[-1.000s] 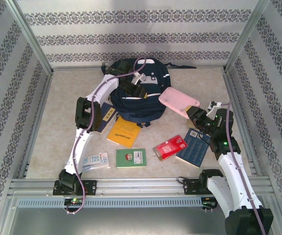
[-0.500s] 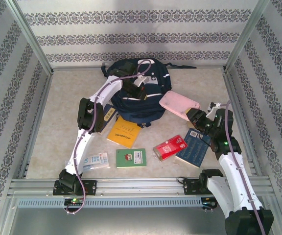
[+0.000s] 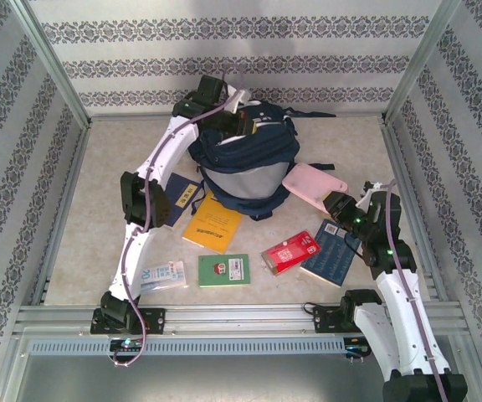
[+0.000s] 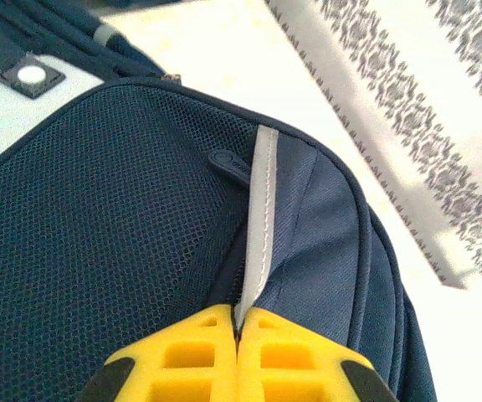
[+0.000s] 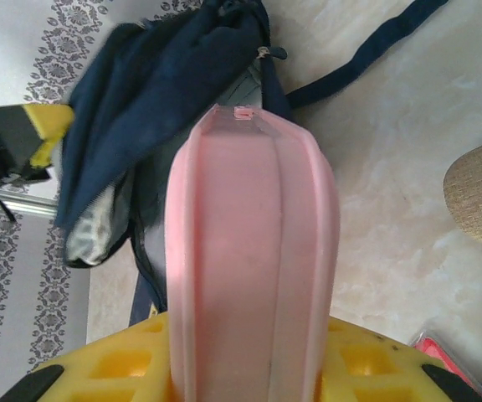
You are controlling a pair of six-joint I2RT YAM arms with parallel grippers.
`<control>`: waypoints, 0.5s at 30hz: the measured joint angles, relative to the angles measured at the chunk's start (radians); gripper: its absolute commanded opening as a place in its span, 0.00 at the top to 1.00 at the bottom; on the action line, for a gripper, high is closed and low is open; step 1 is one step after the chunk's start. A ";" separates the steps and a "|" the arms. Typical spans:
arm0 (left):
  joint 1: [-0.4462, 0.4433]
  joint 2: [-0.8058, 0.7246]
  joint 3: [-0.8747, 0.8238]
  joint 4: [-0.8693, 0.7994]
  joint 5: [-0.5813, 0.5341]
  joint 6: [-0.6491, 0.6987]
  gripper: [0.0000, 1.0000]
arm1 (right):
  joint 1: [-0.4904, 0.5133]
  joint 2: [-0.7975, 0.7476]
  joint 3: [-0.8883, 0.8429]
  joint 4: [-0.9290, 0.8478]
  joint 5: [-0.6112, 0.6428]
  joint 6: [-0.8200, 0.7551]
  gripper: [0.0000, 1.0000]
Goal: Pack the student bag
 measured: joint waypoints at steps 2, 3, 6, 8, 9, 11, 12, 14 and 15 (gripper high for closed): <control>0.007 -0.002 0.015 0.029 0.012 -0.042 1.00 | 0.000 0.008 0.000 0.010 -0.005 0.005 0.84; 0.009 -0.002 0.018 0.043 0.019 -0.063 1.00 | 0.000 0.019 0.000 0.027 -0.014 0.012 0.84; 0.014 -0.002 0.021 0.074 0.041 -0.124 1.00 | 0.005 0.082 0.001 0.097 -0.048 0.024 0.84; 0.013 -0.002 0.021 0.100 0.058 -0.167 1.00 | 0.021 0.138 0.005 0.138 -0.057 0.040 0.84; 0.013 -0.002 0.021 0.112 0.063 -0.187 1.00 | 0.035 0.167 0.007 0.158 -0.058 0.047 0.84; 0.013 -0.002 0.021 0.135 0.077 -0.221 1.00 | 0.063 0.204 0.021 0.174 -0.056 0.054 0.84; 0.013 -0.002 0.021 0.150 0.084 -0.241 1.00 | 0.080 0.220 0.032 0.182 -0.050 0.059 0.85; 0.012 -0.002 0.020 0.175 0.094 -0.273 1.00 | 0.112 0.258 0.057 0.211 -0.041 0.072 0.85; 0.011 -0.002 0.020 0.186 0.100 -0.288 1.00 | 0.124 0.282 0.070 0.235 -0.035 0.080 0.86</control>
